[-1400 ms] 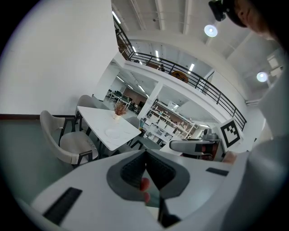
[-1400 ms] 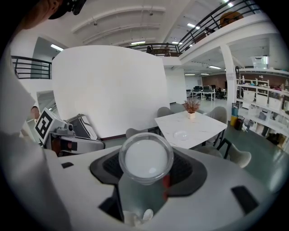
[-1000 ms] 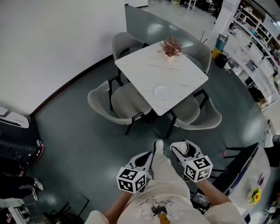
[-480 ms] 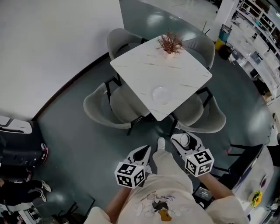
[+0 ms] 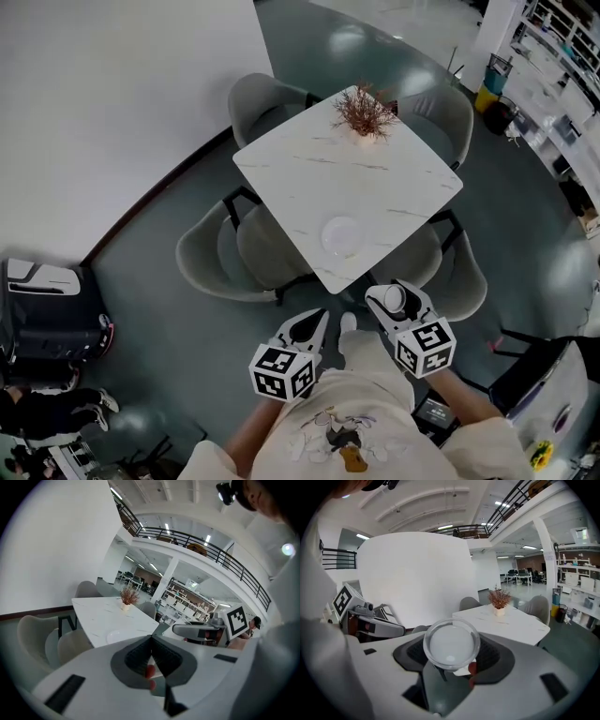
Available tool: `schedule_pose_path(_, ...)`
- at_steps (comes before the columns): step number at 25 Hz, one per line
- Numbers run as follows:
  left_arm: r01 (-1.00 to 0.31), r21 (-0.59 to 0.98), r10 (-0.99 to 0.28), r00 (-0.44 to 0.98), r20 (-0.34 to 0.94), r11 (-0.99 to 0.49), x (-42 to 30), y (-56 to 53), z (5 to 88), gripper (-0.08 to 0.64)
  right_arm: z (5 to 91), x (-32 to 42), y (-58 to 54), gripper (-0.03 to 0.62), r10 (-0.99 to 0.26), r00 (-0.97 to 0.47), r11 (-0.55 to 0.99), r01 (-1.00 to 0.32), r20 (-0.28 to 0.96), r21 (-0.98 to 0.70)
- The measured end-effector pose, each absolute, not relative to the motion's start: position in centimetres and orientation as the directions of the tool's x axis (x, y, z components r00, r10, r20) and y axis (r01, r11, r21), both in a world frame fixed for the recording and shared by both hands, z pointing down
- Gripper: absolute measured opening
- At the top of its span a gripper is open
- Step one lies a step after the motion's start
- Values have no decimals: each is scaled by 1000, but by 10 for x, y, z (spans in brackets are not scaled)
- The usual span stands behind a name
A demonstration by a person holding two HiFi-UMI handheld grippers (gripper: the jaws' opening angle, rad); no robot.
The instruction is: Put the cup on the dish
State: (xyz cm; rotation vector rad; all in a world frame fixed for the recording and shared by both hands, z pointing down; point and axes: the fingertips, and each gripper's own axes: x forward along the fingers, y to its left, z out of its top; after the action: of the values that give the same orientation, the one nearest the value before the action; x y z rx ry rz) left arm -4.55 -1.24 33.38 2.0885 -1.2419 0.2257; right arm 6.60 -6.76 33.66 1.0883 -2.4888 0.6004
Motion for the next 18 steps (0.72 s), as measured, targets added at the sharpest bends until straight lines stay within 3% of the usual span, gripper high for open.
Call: schedule_pose_path(18,-854,450,-725,481,492,-261,-13,-108,346,3,358,90,-163,264,-562,-680,631,-720,470,-288)
